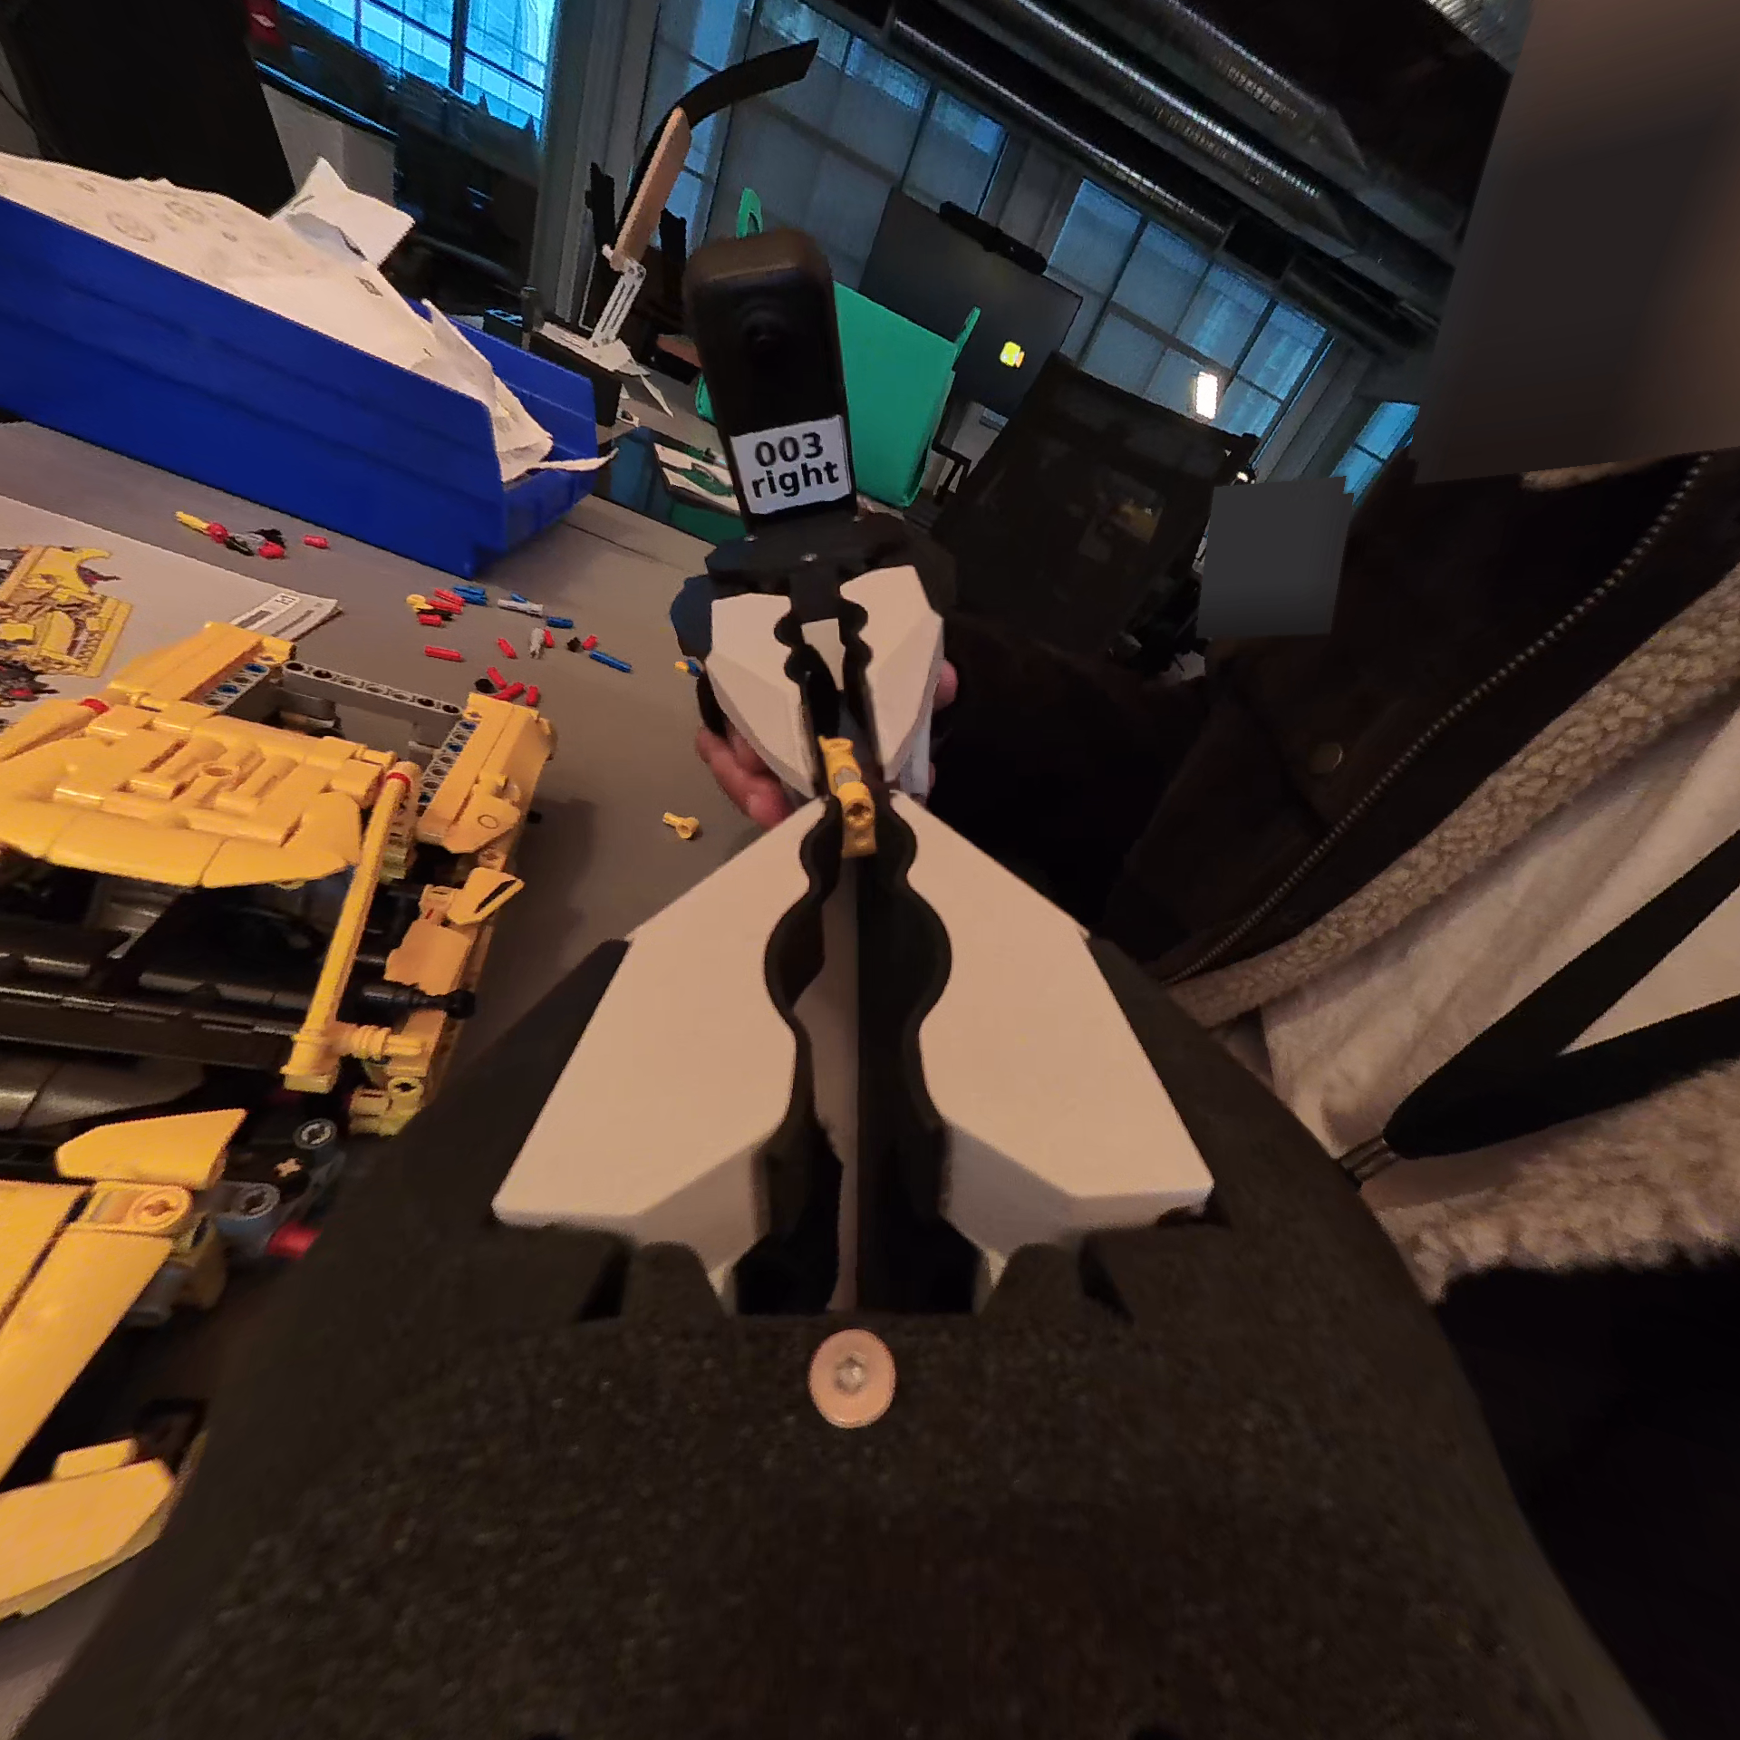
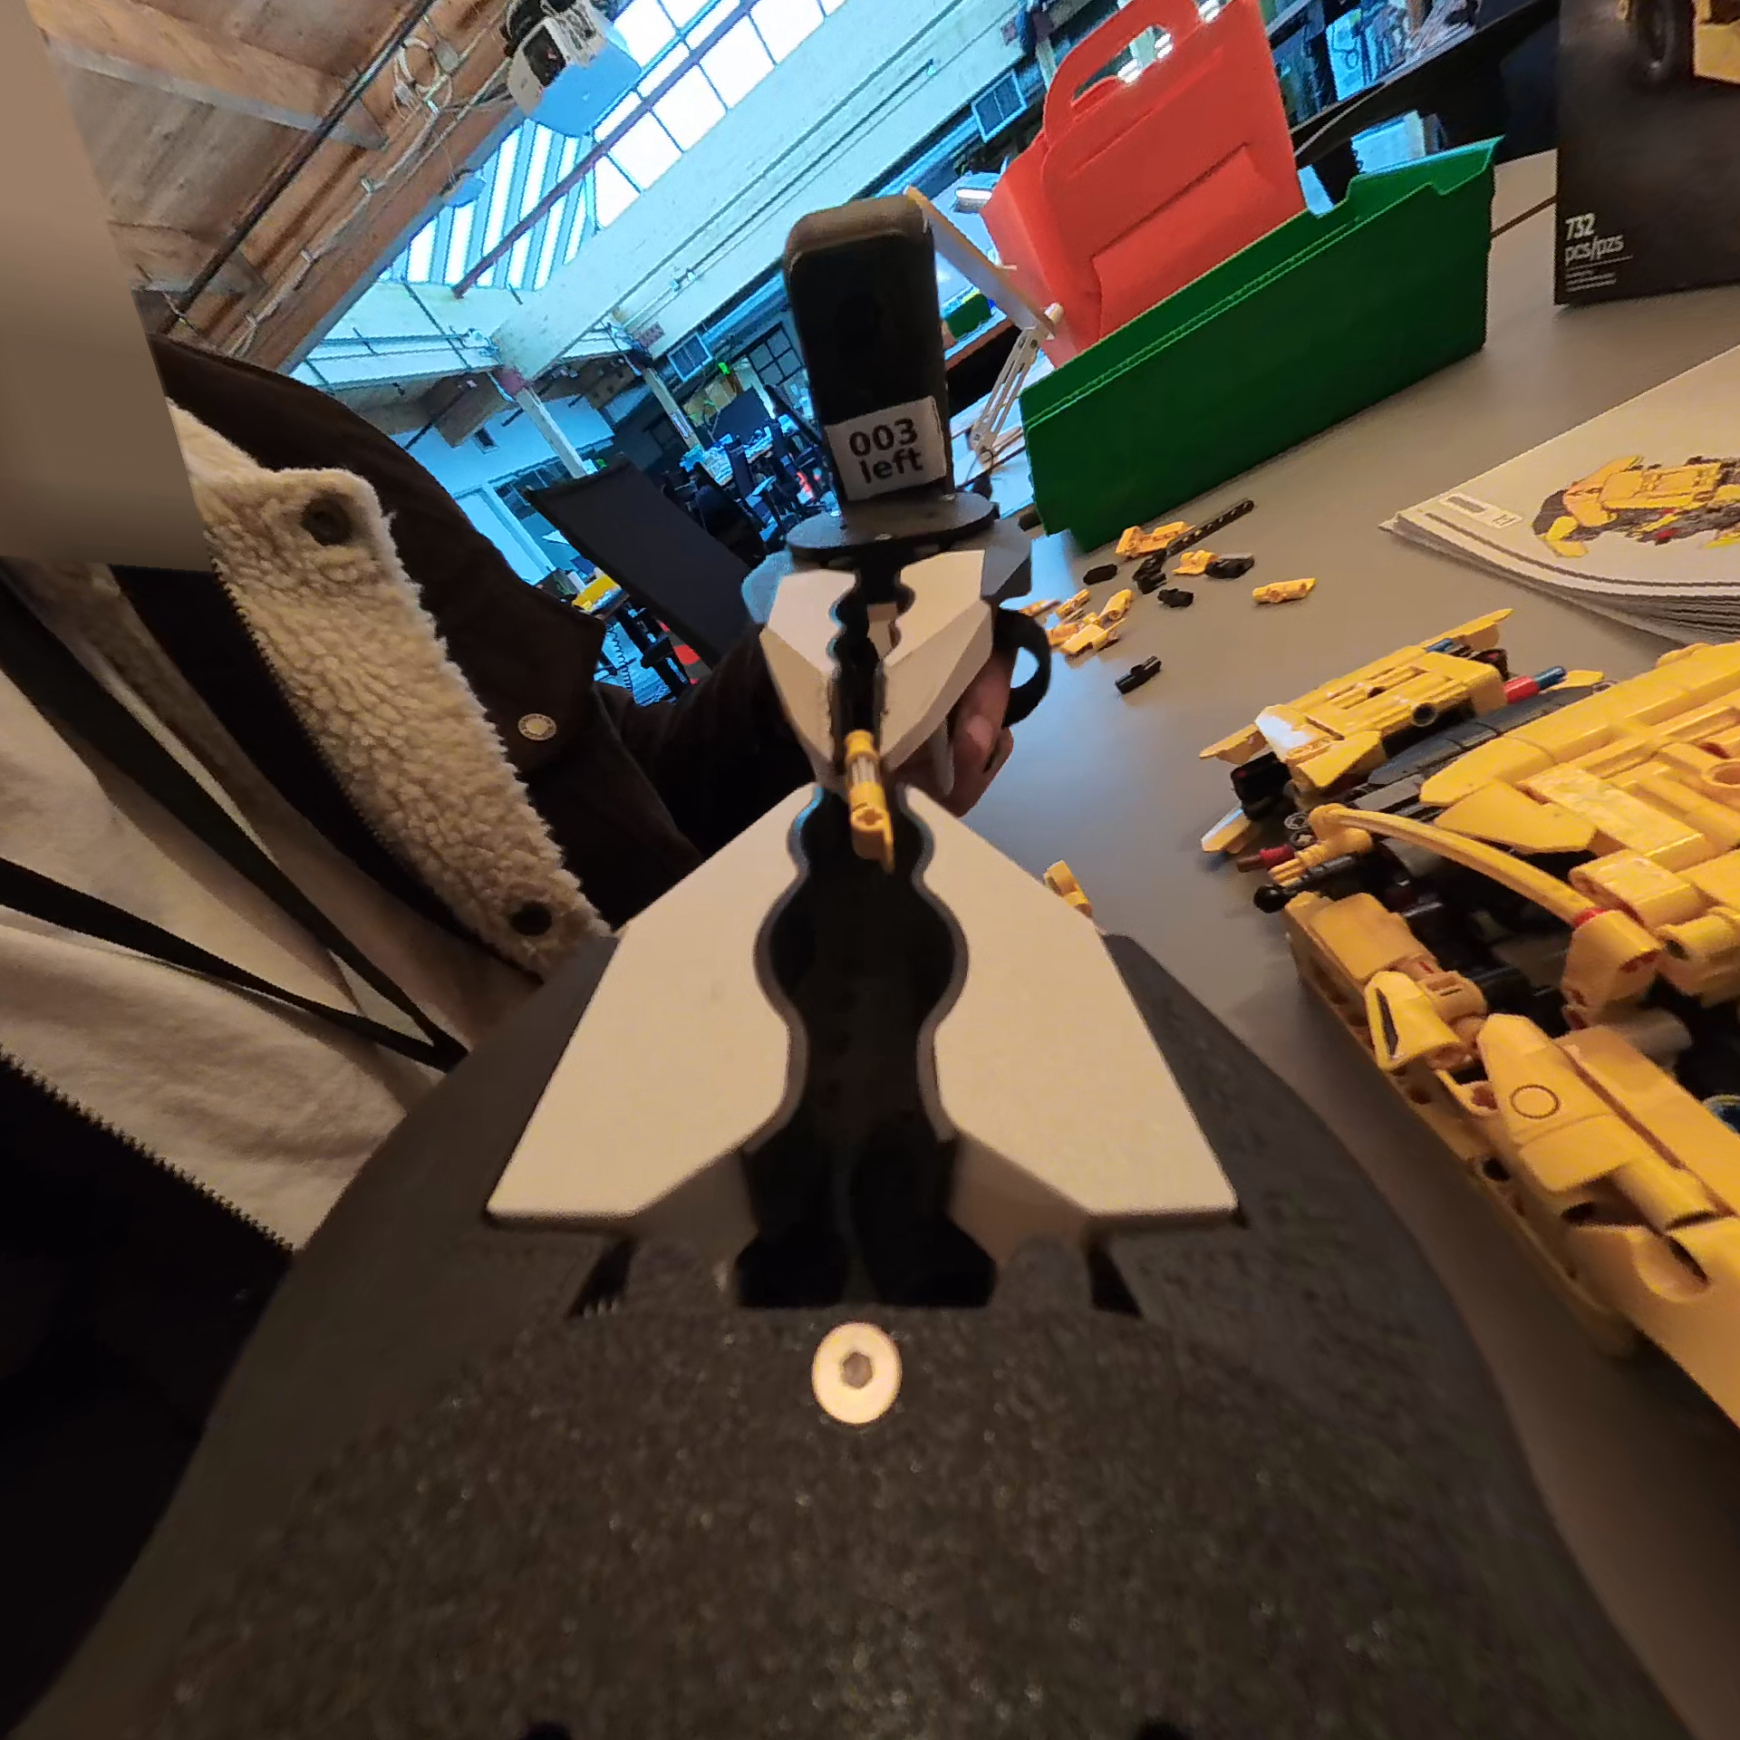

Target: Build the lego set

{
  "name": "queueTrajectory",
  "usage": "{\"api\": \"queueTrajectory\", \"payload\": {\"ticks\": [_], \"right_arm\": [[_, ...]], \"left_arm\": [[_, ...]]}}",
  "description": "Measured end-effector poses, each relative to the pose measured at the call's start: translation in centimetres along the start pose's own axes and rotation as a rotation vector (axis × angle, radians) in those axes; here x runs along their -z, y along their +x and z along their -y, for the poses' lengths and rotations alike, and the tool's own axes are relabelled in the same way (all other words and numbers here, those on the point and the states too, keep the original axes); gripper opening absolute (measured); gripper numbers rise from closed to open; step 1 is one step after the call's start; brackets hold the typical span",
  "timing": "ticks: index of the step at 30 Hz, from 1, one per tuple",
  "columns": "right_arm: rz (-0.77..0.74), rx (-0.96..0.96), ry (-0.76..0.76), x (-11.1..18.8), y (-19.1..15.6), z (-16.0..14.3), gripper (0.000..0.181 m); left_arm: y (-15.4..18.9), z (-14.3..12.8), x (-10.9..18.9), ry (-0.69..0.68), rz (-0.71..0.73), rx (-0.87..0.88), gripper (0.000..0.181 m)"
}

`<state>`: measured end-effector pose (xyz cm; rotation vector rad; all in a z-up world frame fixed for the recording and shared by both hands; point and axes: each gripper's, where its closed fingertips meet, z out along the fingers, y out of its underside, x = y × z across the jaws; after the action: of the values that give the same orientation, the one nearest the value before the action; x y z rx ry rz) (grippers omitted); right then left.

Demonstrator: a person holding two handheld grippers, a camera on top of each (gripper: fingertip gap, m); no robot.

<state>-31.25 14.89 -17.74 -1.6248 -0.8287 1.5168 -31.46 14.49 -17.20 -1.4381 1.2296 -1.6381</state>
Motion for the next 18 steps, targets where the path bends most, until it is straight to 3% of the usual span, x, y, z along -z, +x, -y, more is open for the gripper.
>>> {"api": "queueTrajectory", "payload": {"ticks": [5, 8, 12, 18], "right_arm": [[-0.020, 0.009, 0.004, 0.12, 0.23, 0.22, 0.007], [-0.021, -0.004, 0.034, 0.27, 0.35, 0.72, 0.007], [-0.020, -0.009, 0.023, -0.01, 0.34, 0.51, 0.007], [0.012, -0.003, 0.001, -0.17, -0.23, 0.27, 0.007]], "left_arm": [[-0.30, 0.38, -0.02, 0.026, 0.012, 0.032, 0.007], [-0.52, 0.71, -0.12, 0.050, 0.014, 0.069, 0.025], [-0.53, -0.03, -0.67, 0.009, 0.029, 0.049, 0.008], [0.11, -0.22, -0.59, 0.003, 0.005, 0.020, 0.008]]}}
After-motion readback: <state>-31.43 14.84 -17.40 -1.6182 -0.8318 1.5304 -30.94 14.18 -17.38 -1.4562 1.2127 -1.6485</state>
